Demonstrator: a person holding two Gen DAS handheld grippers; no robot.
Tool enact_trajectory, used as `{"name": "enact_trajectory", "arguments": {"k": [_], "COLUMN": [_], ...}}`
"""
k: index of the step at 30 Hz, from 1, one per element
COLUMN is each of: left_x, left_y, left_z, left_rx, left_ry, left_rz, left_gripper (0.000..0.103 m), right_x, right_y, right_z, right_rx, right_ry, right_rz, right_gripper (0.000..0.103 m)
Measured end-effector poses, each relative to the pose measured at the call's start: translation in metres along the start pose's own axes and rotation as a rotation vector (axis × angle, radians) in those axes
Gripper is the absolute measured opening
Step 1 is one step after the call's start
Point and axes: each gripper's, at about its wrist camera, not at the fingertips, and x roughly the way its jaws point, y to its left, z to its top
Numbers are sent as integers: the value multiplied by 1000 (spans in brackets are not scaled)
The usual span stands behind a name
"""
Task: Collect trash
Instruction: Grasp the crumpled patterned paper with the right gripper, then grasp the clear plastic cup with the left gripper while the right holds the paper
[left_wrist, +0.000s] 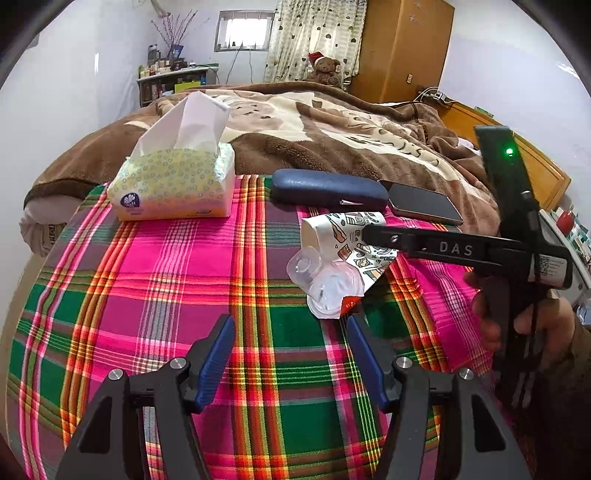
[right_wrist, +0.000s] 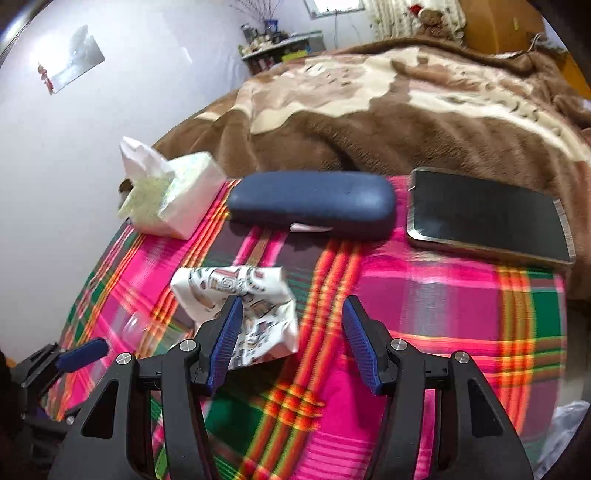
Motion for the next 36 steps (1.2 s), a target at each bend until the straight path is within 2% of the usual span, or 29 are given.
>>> {"name": "enact_trajectory", "arguments": {"k": [3, 4, 5, 8, 14, 20, 23, 28, 33, 34, 35, 36], "left_x": [3, 3, 3, 4, 1, 3, 7, 23, 37, 39, 40, 41], "left_y": [1, 2, 2, 3, 0, -10, -16, -28, -28, -27, -26, -25], "left_z": [0, 0, 0, 1, 2, 3, 4, 9, 14, 15, 15, 16], "left_rx": [-2, -5, -7, -11, -9, 7, 12, 39, 15, 7, 1, -7], "left_ry": [4, 4, 5, 4, 0, 3, 2, 15, 31, 27, 27, 29], "left_rz": [1, -1, -1, 0, -5, -17, -41, -13, -26, -34, -39, -41], "left_gripper": [62, 62, 62, 62, 62, 62, 62, 62, 62, 57, 47, 44], "right_x": [1, 0, 0, -1, -20, -41, -43, -46, -48, -49, -49, -50], "right_y": [1, 1, 2, 3, 1, -10, -15, -27, -36, -37, -38, -38], "right_z": [-3, -4, -5, -9, -11, -7, -8, -10, -13, -14, -15, -16], "right_rx": [7, 13, 20, 37, 15, -49, -102, -108, -67, -60, -54, -50], "right_ry": [-2, -10, -5, 3, -31, -10, 38, 59, 46, 41, 37, 33], "right_rz": [13, 13, 24, 63, 26, -98, -182, -208, -171, -164, -158, -153], "right_gripper": [56, 50, 30, 24, 22, 22, 21, 18, 16, 16, 16, 16]}}
